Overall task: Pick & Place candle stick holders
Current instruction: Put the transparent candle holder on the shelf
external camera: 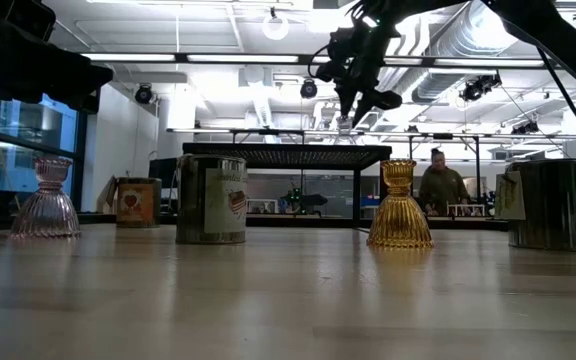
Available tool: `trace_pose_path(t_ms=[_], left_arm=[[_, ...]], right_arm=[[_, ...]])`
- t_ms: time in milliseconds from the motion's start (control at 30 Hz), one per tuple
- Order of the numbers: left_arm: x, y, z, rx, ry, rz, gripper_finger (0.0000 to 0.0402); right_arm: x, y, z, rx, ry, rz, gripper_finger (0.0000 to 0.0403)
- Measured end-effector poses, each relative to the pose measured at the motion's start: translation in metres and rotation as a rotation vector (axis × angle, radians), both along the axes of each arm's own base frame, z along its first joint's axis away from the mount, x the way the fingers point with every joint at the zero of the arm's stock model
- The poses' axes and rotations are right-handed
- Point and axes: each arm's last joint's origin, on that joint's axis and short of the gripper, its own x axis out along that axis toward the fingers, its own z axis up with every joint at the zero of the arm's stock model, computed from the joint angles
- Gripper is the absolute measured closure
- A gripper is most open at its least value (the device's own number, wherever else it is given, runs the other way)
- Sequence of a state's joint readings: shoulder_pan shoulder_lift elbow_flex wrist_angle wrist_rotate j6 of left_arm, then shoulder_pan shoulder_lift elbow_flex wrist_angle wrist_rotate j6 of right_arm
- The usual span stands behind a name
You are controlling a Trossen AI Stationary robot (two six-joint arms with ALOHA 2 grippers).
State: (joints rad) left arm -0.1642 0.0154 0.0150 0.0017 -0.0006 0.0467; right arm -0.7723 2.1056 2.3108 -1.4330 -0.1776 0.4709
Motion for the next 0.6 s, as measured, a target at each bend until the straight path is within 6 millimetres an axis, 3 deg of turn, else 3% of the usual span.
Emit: trace_pose_path(t_ms=[600], left_arm=[[0.0000,0.0000,0.0000,0.000,0.000,0.000,0.0259]], right_arm=[[-0.0038,0.0028,0.0078,-0.021,-0.010,-0.002,0.0284]])
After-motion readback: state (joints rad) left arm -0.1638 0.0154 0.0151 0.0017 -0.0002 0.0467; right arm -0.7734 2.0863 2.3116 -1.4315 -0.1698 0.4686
